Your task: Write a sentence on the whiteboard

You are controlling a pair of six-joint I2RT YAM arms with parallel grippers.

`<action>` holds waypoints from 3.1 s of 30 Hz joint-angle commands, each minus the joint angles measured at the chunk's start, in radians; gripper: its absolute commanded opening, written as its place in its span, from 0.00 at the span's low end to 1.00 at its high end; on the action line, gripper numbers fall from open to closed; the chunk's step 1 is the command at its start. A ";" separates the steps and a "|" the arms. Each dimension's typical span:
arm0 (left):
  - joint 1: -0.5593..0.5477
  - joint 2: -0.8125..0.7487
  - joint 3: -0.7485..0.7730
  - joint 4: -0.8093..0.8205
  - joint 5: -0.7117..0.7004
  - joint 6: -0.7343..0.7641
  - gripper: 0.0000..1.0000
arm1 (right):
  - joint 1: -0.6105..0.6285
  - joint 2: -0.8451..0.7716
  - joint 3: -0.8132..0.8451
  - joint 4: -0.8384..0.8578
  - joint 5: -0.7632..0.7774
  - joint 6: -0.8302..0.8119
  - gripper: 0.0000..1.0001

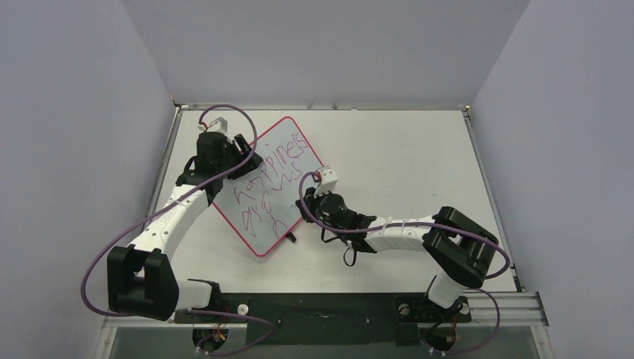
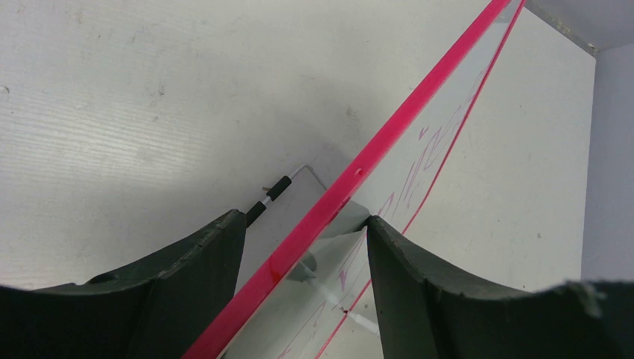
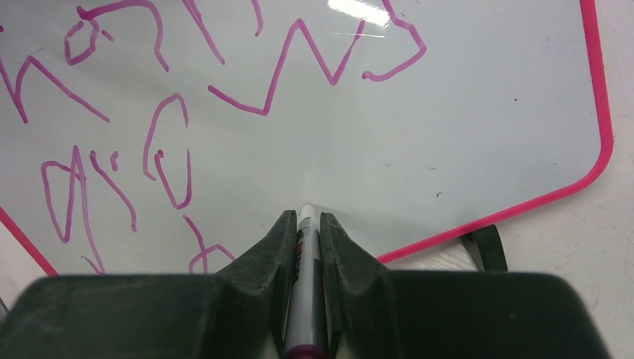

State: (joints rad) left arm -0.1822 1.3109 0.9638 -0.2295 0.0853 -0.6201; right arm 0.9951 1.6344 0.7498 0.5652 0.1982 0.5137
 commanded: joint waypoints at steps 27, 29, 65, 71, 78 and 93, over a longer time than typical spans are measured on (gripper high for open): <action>0.003 -0.015 0.038 0.032 -0.039 0.025 0.46 | 0.047 0.035 -0.019 0.064 0.009 0.052 0.00; 0.003 -0.012 0.038 0.034 -0.039 0.024 0.46 | 0.034 0.027 -0.018 0.058 0.016 0.052 0.00; 0.004 -0.023 0.035 0.040 -0.035 0.020 0.46 | 0.108 0.025 -0.022 -0.075 0.131 0.032 0.00; 0.003 -0.026 0.029 0.047 -0.034 0.019 0.46 | 0.014 0.013 0.000 -0.108 0.119 0.038 0.00; 0.003 -0.021 0.027 0.053 -0.033 0.019 0.46 | -0.002 -0.071 0.006 -0.104 0.095 -0.014 0.00; 0.004 -0.019 0.026 0.055 -0.031 0.017 0.46 | 0.041 -0.070 0.089 -0.058 0.025 -0.033 0.00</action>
State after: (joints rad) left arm -0.1814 1.3109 0.9638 -0.2138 0.0704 -0.6159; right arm 1.0367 1.5330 0.7685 0.4706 0.2447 0.4946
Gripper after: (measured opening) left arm 0.566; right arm 0.100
